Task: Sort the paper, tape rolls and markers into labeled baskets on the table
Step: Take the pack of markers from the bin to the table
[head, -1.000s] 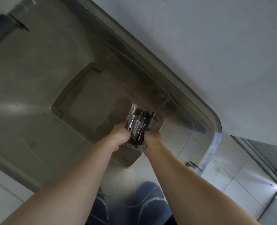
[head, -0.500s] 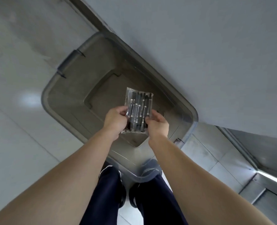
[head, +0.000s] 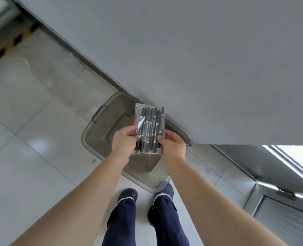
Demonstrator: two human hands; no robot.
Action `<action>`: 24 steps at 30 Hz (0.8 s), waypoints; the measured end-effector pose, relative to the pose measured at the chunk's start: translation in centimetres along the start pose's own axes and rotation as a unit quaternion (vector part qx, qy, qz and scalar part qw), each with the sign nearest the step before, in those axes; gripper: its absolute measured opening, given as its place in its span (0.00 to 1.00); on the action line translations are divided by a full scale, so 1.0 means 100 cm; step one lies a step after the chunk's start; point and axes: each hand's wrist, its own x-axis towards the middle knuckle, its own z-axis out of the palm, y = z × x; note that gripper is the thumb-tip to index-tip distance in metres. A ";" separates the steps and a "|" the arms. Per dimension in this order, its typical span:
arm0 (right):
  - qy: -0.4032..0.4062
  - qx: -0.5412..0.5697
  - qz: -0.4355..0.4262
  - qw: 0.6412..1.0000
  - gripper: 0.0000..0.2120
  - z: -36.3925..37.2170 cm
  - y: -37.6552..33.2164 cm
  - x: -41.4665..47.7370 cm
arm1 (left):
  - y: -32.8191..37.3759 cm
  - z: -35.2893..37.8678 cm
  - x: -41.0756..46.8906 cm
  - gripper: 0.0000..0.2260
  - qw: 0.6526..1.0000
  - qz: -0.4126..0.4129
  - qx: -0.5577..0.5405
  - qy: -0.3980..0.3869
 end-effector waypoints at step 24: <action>0.123 0.240 -0.109 0.957 0.11 -0.156 -0.106 -0.211 | 0.150 0.038 -0.229 0.13 0.946 0.232 0.140 -0.180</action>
